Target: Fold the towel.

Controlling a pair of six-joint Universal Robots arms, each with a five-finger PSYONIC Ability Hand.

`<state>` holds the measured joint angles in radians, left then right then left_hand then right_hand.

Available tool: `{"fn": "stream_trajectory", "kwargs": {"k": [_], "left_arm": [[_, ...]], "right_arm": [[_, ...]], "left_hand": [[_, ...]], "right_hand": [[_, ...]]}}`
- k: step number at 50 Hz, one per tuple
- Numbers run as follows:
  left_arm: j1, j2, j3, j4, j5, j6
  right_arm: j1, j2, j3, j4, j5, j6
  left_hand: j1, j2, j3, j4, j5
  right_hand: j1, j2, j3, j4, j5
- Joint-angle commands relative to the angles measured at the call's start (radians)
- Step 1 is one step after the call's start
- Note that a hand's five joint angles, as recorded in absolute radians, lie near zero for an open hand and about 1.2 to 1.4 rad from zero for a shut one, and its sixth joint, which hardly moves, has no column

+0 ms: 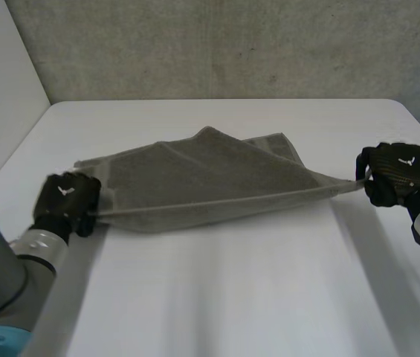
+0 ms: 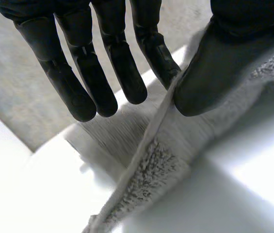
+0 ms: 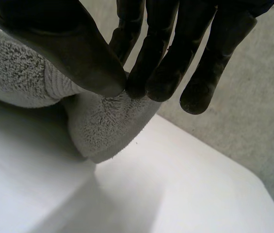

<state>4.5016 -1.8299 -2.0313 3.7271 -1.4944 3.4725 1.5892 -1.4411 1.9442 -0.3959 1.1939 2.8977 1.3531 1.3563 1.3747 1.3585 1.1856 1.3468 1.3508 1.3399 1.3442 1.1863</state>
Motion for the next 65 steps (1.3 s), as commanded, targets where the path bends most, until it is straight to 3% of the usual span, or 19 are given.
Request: {"fn": "stream_trajectory", "kwargs": {"k": [1,11,18,26,30,32,33,35,40,44,51,57,65], "left_arm": [[0.03,0.248,-0.007,-0.073,0.006,-0.044],[0.076,0.506,-0.017,-0.208,0.052,-0.078],[0.131,0.528,-0.073,-0.292,0.176,-0.073],[0.163,0.486,-0.102,-0.268,0.246,-0.07],[0.159,0.324,-0.043,-0.187,0.247,-0.07],[0.153,0.267,-0.009,-0.161,0.249,-0.07],[0.148,0.211,0.026,-0.141,0.249,-0.07],[0.14,0.142,0.073,-0.128,0.244,-0.07],[0.116,-0.058,0.241,-0.13,0.233,-0.072],[0.068,-0.23,0.425,-0.138,0.177,-0.07],[0.044,-0.409,0.649,-0.162,0.112,-0.04],[0.019,-0.557,0.857,-0.231,0.098,-0.009],[0.007,-0.67,1.028,-0.251,0.039,-0.007]], "right_arm": [[0.003,-0.123,-0.082,0.161,-0.034,-0.006],[-0.018,-0.278,-0.238,0.411,-0.119,-0.066],[-0.061,-0.28,-0.255,0.636,-0.126,-0.297],[-0.061,-0.179,-0.266,0.71,-0.109,-0.477],[-0.057,-0.07,-0.32,0.706,-0.106,-0.494],[-0.011,0.087,-0.408,0.704,-0.071,-0.502],[-0.011,0.088,-0.409,0.704,-0.071,-0.502],[0.072,0.216,-0.522,0.718,0.005,-0.515],[0.158,0.345,-0.661,0.703,0.107,-0.516],[0.184,0.439,-0.765,0.666,0.118,-0.492],[0.239,0.629,-1.012,0.571,0.159,-0.387],[0.259,0.769,-1.203,0.568,0.252,-0.388],[0.264,0.935,-1.422,0.58,0.286,-0.391]], "left_hand": [[0.043,0.04,0.022,0.038,0.036],[0.043,0.04,0.022,0.038,0.036],[0.043,0.04,0.022,0.038,0.036],[0.043,0.04,0.022,0.038,0.036],[0.043,0.04,0.022,0.038,0.036],[0.043,0.04,0.022,0.038,0.036],[0.043,0.04,0.022,0.038,0.036],[0.043,0.04,0.022,0.038,0.036],[0.043,0.04,0.022,0.038,0.036],[0.043,0.04,0.022,0.038,0.036],[0.043,0.04,0.022,0.038,0.036],[0.043,0.04,0.022,0.038,0.036],[0.043,0.04,0.022,0.038,0.036]], "right_hand": [[0.049,0.045,0.056,0.052,0.035],[0.049,0.045,0.056,0.052,0.035],[0.049,0.045,0.056,0.052,0.035],[0.049,0.045,0.056,0.052,0.035],[0.049,0.045,0.056,0.052,0.035],[0.049,0.045,0.056,0.052,0.035],[0.049,0.045,0.056,0.052,0.035],[0.049,0.045,0.056,0.052,0.035],[0.049,0.045,0.056,0.052,0.035],[0.049,0.045,0.056,0.052,0.035],[0.049,0.045,0.056,0.052,0.035],[0.049,0.045,0.056,0.052,0.035],[0.049,0.045,0.056,0.052,0.035]]}}
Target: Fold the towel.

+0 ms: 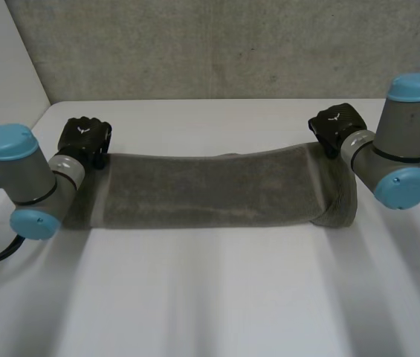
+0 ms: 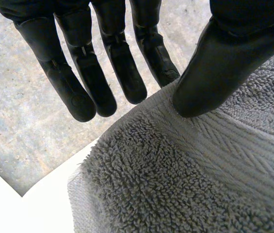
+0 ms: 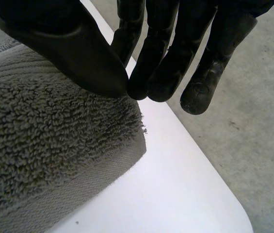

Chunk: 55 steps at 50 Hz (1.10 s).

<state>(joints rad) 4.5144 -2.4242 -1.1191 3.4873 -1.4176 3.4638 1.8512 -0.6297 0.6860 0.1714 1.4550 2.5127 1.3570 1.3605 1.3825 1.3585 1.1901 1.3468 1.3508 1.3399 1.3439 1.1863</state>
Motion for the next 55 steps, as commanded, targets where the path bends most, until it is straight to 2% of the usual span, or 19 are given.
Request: {"fn": "stream_trajectory", "kwargs": {"k": [1,10,11,12,13,14,15,16,17,18,26,28,31,33,39,41,45,48,55], "left_arm": [[-0.006,-0.076,0.116,-0.011,-0.038,0.001],[-0.011,-0.145,0.214,-0.011,-0.041,0.001],[-0.012,-0.147,0.214,-0.013,-0.041,0.001],[-0.012,-0.147,0.214,-0.013,-0.041,0.001],[-0.017,-0.144,0.213,-0.017,-0.043,0.001],[-0.024,-0.139,0.206,-0.027,-0.044,0.001],[-0.024,-0.139,0.206,-0.027,-0.044,0.001],[-0.037,-0.132,0.203,-0.043,-0.044,0.0],[-0.037,-0.131,0.203,-0.044,-0.044,0.0],[-0.05,-0.119,0.2,-0.063,-0.046,0.0],[-0.055,0.023,0.096,-0.143,-0.119,-0.005],[-0.055,0.069,0.051,-0.143,-0.13,-0.006],[-0.051,0.169,-0.062,-0.133,-0.139,-0.006],[-0.049,0.218,-0.117,-0.122,-0.136,-0.008],[-0.037,0.387,-0.34,-0.045,-0.136,-0.008],[-0.026,0.45,-0.437,0.005,-0.138,-0.011],[-0.023,0.491,-0.52,0.053,-0.142,-0.015],[-0.026,0.508,-0.586,0.102,-0.145,-0.015],[-0.04,0.505,-0.676,0.207,-0.149,-0.017]], "right_arm": [[0.002,0.142,-0.193,0.014,0.027,-0.006],[0.002,0.235,-0.319,0.014,0.03,-0.005],[0.002,0.249,-0.335,0.014,0.03,-0.005],[0.002,0.249,-0.335,0.014,0.03,-0.005],[0.002,0.257,-0.341,0.014,0.034,-0.003],[0.003,0.258,-0.344,0.014,0.042,-0.003],[0.003,0.258,-0.344,0.014,0.042,-0.003],[0.008,0.254,-0.345,0.014,0.048,0.001],[0.019,0.246,-0.345,0.016,0.051,0.006],[0.019,0.246,-0.345,0.016,0.051,0.006],[0.042,0.076,-0.25,0.057,0.047,0.098],[0.04,-0.039,-0.127,0.057,0.039,0.139],[0.04,-0.1,-0.048,0.056,0.042,0.146],[0.039,-0.207,0.114,0.043,0.041,0.143],[0.031,-0.332,0.345,0.023,0.045,0.15],[0.022,-0.396,0.49,-0.009,0.045,0.155],[0.011,-0.435,0.621,-0.066,0.044,0.156],[0.008,-0.439,0.713,-0.134,0.044,0.156],[-0.044,-0.365,0.808,-0.308,0.039,0.175]], "left_hand": [[0.039,0.036,0.014,0.038,0.032],[0.039,0.036,0.014,0.038,0.032],[0.039,0.036,0.014,0.038,0.032],[0.039,0.036,0.014,0.038,0.032],[-0.123,-0.127,-0.149,-0.125,-0.131],[-0.636,-0.64,-0.662,-0.638,-0.644],[-0.641,-0.645,-0.667,-0.643,-0.649],[-0.973,-0.976,-0.998,-0.974,-0.98],[-0.976,-0.98,-1.002,-0.978,-0.984],[-1.18,-1.183,-1.205,-1.181,-1.187],[-1.167,-1.171,-1.193,-1.169,-1.175],[-1.164,-1.168,-1.19,-1.166,-1.172],[-1.164,-1.168,-1.19,-1.166,-1.172],[-1.164,-1.168,-1.19,-1.166,-1.172],[-1.161,-1.165,-1.187,-1.163,-1.169],[-1.161,-1.165,-1.187,-1.163,-1.169],[-1.161,-1.165,-1.187,-1.163,-1.169],[-1.158,-1.162,-1.184,-1.16,-1.166],[-1.158,-1.162,-1.184,-1.16,-1.166]], "right_hand": [[0.049,0.045,0.056,0.052,0.035],[0.049,0.045,0.056,0.052,0.035],[-0.127,-0.131,-0.12,-0.124,-0.141],[-0.129,-0.133,-0.122,-0.126,-0.143],[-0.826,-0.83,-0.819,-0.823,-0.84],[-1.172,-1.176,-1.165,-1.169,-1.186],[-1.172,-1.176,-1.165,-1.169,-1.186],[-1.172,-1.176,-1.165,-1.169,-1.186],[-1.172,-1.176,-1.165,-1.169,-1.186],[-1.172,-1.176,-1.165,-1.169,-1.186],[-1.172,-1.176,-1.165,-1.169,-1.186],[-1.172,-1.176,-1.165,-1.169,-1.186],[-1.172,-1.176,-1.165,-1.169,-1.186],[-1.172,-1.176,-1.165,-1.169,-1.186],[-1.172,-1.176,-1.165,-1.169,-1.186],[-1.172,-1.176,-1.165,-1.169,-1.186],[-1.172,-1.176,-1.165,-1.169,-1.186],[-1.054,-1.058,-1.047,-1.051,-1.068],[-0.895,-0.899,-0.888,-0.892,-0.909]]}}
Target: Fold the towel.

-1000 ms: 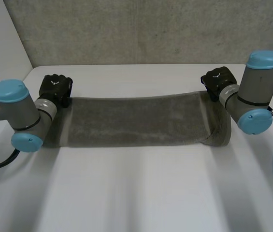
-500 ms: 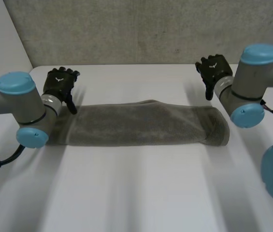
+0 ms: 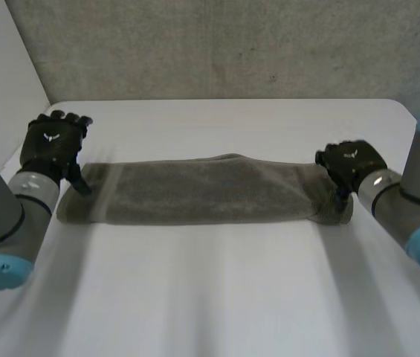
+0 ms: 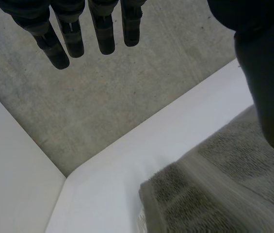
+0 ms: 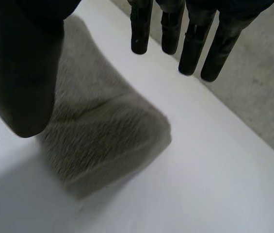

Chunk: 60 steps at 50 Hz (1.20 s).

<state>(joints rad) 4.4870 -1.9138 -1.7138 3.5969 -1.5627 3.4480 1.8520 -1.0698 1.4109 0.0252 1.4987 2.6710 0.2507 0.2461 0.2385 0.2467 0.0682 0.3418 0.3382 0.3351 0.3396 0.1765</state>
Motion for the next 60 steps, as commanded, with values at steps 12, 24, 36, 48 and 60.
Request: {"fn": "stream_trajectory", "kwargs": {"k": [12,24,36,48,60], "left_arm": [[-0.028,-0.011,-0.151,0.201,-0.004,0.0],[-0.028,-0.011,-0.159,0.203,-0.002,0.0],[-0.025,-0.008,-0.159,0.203,-0.004,0.0],[-0.026,-0.007,-0.156,0.203,-0.004,0.0],[-0.029,-0.005,-0.158,0.203,-0.004,0.0]], "right_arm": [[-0.082,0.192,0.03,-0.197,-0.005,0.083],[-0.091,0.169,0.033,-0.226,0.003,0.119],[-0.25,0.083,0.025,-0.225,0.012,-0.01],[-0.316,0.057,-0.113,-0.222,0.078,-0.358],[0.256,0.183,-0.349,-0.235,0.107,-0.344]], "left_hand": [[-0.049,-0.044,-0.037,-0.045,-0.041],[-0.052,-0.047,-0.04,-0.048,-0.044],[-0.058,-0.053,-0.046,-0.054,-0.05],[-0.061,-0.056,-0.048,-0.057,-0.053],[-0.064,-0.059,-0.051,-0.06,-0.056]], "right_hand": [[0.313,0.316,0.319,0.315,0.304],[0.828,0.832,0.835,0.83,0.819],[1.054,1.058,1.061,1.057,1.045],[1.054,1.058,1.061,1.057,1.045],[1.054,1.058,1.061,1.057,1.045]]}}
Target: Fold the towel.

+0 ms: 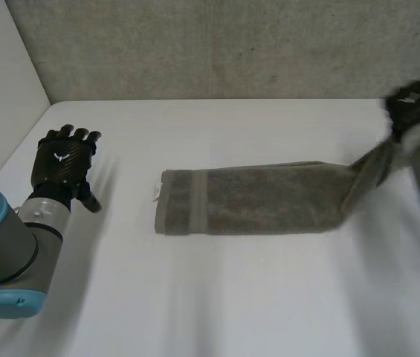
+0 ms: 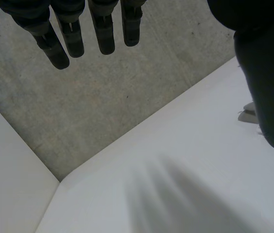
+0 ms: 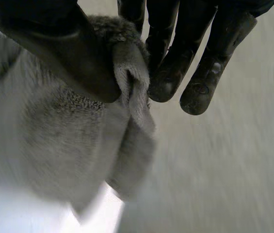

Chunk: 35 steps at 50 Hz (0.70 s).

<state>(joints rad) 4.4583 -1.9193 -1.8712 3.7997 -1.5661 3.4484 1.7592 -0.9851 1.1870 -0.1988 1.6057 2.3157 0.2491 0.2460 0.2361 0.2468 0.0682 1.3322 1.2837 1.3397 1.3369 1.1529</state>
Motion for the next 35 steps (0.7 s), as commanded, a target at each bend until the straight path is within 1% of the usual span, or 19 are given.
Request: {"fn": "stream_trajectory", "kwargs": {"k": [1,3,4,5,6,8,9,10,11,12,13,14,15,16,22,27,30,32,35], "left_arm": [[0.001,-0.001,0.0,0.0,0.0,0.0],[0.001,-0.001,0.0,0.0,0.0,0.0],[0.002,-0.001,0.0,0.0,0.0,0.0],[0.003,-0.003,0.0,0.0,0.0,0.0],[0.003,-0.003,0.0,0.0,0.0,0.0],[0.003,-0.003,0.0,0.0,0.0,0.0],[0.003,-0.003,0.0,0.0,0.0,0.0],[0.003,-0.003,0.0,0.0,0.0,0.0],[0.003,-0.003,0.0,0.0,0.0,0.0],[0.003,-0.003,0.0,0.0,0.0,0.0],[0.003,-0.003,0.0,0.0,0.0,0.0],[0.003,-0.003,0.0,0.0,0.0,0.0],[0.003,-0.003,0.0,0.0,0.0,0.002],[0.003,-0.003,0.0,0.0,0.0,0.002],[-0.002,0.0,0.007,0.0,0.0,0.0],[-0.04,0.003,0.026,0.0,0.003,-0.002],[-0.079,0.003,0.053,-0.002,0.004,-0.002],[-0.126,0.002,0.082,0.0,0.004,0.0],[-0.149,-0.009,0.104,-0.002,0.006,0.0]], "right_arm": [[0.35,0.098,-0.125,-0.011,0.0,0.011],[0.501,0.176,-0.174,-0.025,-0.006,0.007],[0.502,0.177,-0.175,-0.025,-0.006,0.007],[0.558,0.213,-0.188,-0.033,-0.007,0.007],[0.559,0.213,-0.188,-0.033,-0.007,0.007],[0.627,0.27,-0.199,-0.033,-0.018,0.005],[0.628,0.27,-0.199,-0.033,-0.018,0.005],[0.637,0.29,-0.191,-0.025,-0.029,0.008],[0.64,0.296,-0.182,-0.024,-0.044,0.011],[0.64,0.296,-0.182,-0.024,-0.044,0.011],[0.638,0.296,-0.169,-0.022,-0.067,0.013],[0.638,0.296,-0.168,-0.022,-0.067,0.013],[0.631,0.29,-0.153,-0.022,-0.096,0.014],[0.625,0.28,-0.144,-0.024,-0.102,0.014],[0.569,0.184,-0.096,-0.014,-0.098,0.053],[0.444,0.024,0.086,-0.005,-0.107,0.21],[0.414,-0.021,0.14,-0.004,-0.108,0.249],[0.361,-0.078,0.248,-0.007,-0.124,0.298],[0.32,-0.101,0.344,-0.017,-0.119,0.312]], "left_hand": [[-0.062,-0.059,-0.049,-0.06,-0.056],[-0.062,-0.059,-0.049,-0.06,-0.056],[-0.065,-0.062,-0.052,-0.063,-0.059],[-0.065,-0.062,-0.052,-0.063,-0.059],[-0.065,-0.062,-0.052,-0.063,-0.059],[-0.065,-0.062,-0.052,-0.063,-0.059],[-0.065,-0.062,-0.052,-0.063,-0.059],[-0.065,-0.062,-0.052,-0.063,-0.059],[-0.065,-0.062,-0.052,-0.063,-0.059],[-0.065,-0.062,-0.052,-0.063,-0.059],[-0.065,-0.062,-0.052,-0.063,-0.059],[-0.065,-0.062,-0.052,-0.063,-0.059],[-0.065,-0.062,-0.052,-0.063,-0.059],[-0.065,-0.062,-0.052,-0.063,-0.059],[-0.065,-0.062,-0.052,-0.063,-0.059],[-0.062,-0.059,-0.049,-0.06,-0.056],[-0.053,-0.05,-0.04,-0.051,-0.047],[-0.05,-0.047,-0.037,-0.048,-0.044],[-0.047,-0.044,-0.034,-0.045,-0.041]], "right_hand": [[0.064,0.113,0.057,0.059,0.069],[0.064,0.113,0.057,0.059,0.069],[0.064,0.113,0.057,0.059,0.069],[0.064,0.113,0.057,0.059,0.069],[0.064,0.113,0.057,0.059,0.069],[0.064,0.113,0.057,0.059,0.069],[0.064,0.113,0.057,0.059,0.069],[-0.005,0.044,-0.012,-0.009,0.0],[-0.232,-0.184,-0.24,-0.237,-0.227],[-0.234,-0.186,-0.242,-0.239,-0.23],[-0.522,-0.474,-0.53,-0.527,-0.517],[-0.525,-0.476,-0.532,-0.53,-0.52],[-0.903,-0.854,-0.91,-0.908,-0.898],[-1.158,-1.109,-1.165,-1.162,-1.153],[-1.158,-1.109,-1.165,-1.162,-1.153],[-1.158,-1.109,-1.165,-1.162,-1.153],[-1.158,-1.109,-1.165,-1.162,-1.153],[-1.158,-1.109,-1.165,-1.162,-1.153],[-1.158,-1.109,-1.165,-1.162,-1.153]]}}
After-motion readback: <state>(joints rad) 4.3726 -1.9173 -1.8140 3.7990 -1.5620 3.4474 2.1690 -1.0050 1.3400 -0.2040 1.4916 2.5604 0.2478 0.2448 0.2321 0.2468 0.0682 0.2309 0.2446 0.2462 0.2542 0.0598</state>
